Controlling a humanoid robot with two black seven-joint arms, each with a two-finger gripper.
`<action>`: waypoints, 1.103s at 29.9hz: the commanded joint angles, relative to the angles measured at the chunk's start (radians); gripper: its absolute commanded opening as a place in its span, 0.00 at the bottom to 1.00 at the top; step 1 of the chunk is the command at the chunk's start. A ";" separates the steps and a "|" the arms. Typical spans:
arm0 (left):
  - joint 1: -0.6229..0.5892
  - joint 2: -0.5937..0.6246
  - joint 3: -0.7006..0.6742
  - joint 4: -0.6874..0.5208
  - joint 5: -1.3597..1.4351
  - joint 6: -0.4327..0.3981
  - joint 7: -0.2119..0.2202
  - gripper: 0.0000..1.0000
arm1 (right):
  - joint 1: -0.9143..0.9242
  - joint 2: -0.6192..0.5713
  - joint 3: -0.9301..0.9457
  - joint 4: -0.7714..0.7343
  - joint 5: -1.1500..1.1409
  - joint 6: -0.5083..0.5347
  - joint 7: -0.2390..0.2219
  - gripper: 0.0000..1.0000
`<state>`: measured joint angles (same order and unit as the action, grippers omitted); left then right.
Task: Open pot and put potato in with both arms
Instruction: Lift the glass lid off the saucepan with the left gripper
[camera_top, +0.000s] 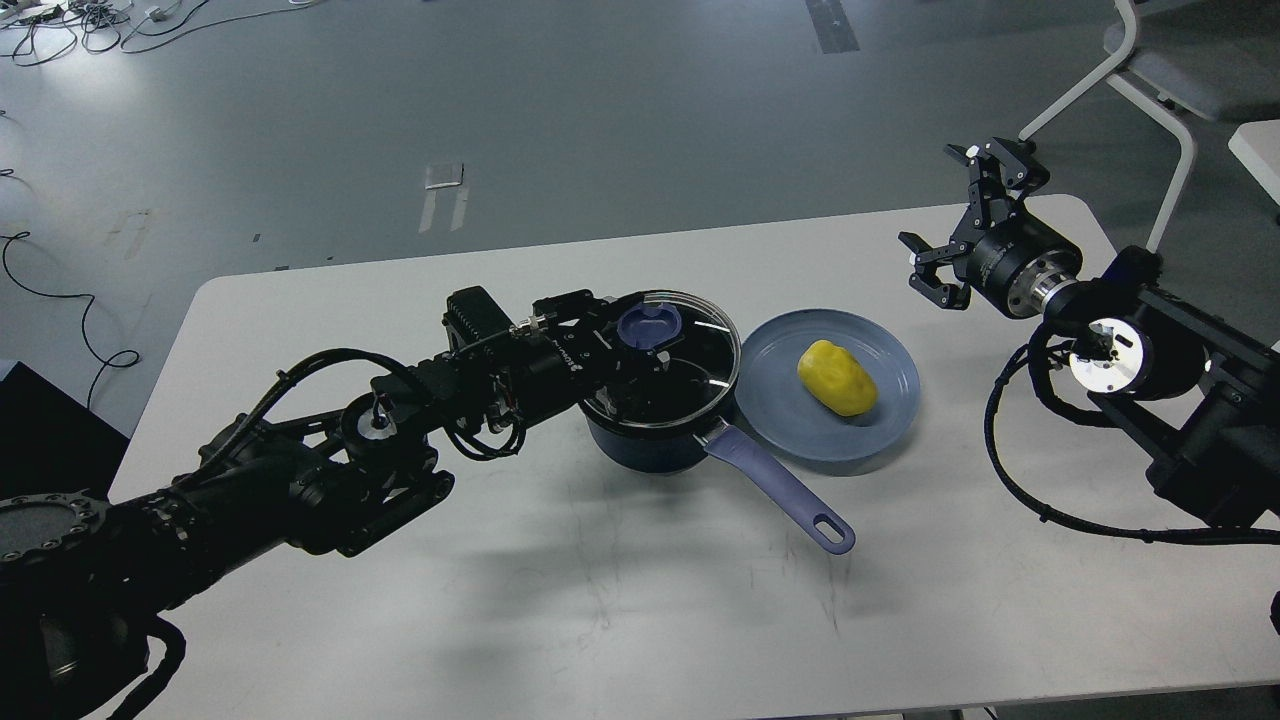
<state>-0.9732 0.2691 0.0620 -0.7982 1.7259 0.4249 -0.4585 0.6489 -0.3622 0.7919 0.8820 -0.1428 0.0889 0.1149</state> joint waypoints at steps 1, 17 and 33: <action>-0.033 0.019 -0.001 -0.021 -0.060 -0.002 -0.017 0.58 | 0.002 0.000 -0.003 0.000 0.000 0.000 0.000 1.00; 0.028 0.297 -0.001 -0.021 -0.123 0.064 -0.030 0.58 | 0.002 0.006 -0.010 -0.003 -0.001 0.000 0.000 1.00; 0.203 0.326 -0.001 -0.004 -0.131 0.064 -0.030 0.59 | 0.006 0.002 -0.036 -0.009 -0.001 0.000 0.000 1.00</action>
<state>-0.7867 0.6016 0.0626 -0.8042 1.5981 0.4892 -0.4890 0.6552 -0.3586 0.7567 0.8741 -0.1441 0.0890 0.1150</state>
